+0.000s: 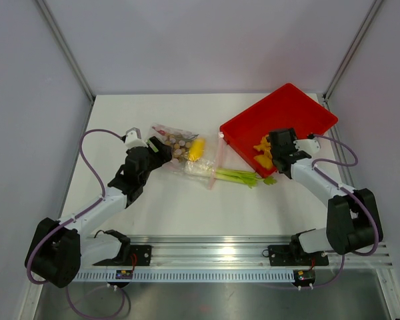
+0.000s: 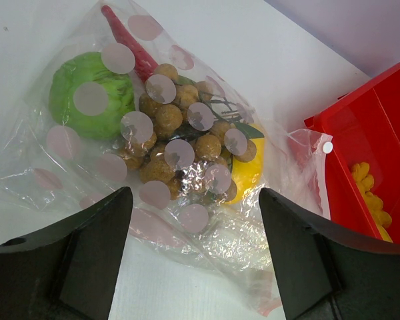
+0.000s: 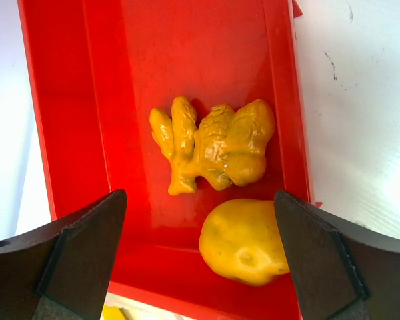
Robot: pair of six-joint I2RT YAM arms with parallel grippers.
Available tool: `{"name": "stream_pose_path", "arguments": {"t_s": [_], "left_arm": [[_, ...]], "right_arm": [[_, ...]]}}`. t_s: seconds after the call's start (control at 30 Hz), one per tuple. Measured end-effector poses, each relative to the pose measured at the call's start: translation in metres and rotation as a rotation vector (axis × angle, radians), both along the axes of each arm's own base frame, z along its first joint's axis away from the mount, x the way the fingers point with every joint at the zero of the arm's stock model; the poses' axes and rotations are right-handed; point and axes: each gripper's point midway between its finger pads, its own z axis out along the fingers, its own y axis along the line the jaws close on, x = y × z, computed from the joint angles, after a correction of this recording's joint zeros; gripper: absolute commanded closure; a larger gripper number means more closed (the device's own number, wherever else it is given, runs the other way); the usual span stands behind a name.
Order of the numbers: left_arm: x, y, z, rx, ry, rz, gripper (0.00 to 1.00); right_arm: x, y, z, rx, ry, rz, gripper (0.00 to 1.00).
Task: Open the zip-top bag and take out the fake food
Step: Place the fake vegetable in the bin, then pick up the fake vegetable from the zipper food storage bag.
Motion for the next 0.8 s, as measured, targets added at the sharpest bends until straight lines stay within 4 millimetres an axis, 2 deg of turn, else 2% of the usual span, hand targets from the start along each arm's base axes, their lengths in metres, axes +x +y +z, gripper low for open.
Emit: {"name": "stream_pose_path", "arguments": {"t_s": [0.33,0.5,0.67,0.8], "left_arm": [[0.0,0.0,0.0,0.0,0.0,0.0,0.19],[0.0,0.0,0.0,0.0,0.0,0.0,0.18],[0.0,0.0,0.001,-0.001,-0.001,0.0,0.17],[0.0,0.0,0.002,-0.002,-0.005,0.0,0.17]], "right_arm": [[-0.01,0.007,0.016,0.03,-0.025,0.035,0.01],[-0.015,0.021,0.025,0.022,-0.042,0.085,0.05],[-0.029,0.048,0.032,0.01,-0.045,0.16,0.09],[-0.048,0.09,0.042,0.036,-0.07,0.264,0.1]]}}
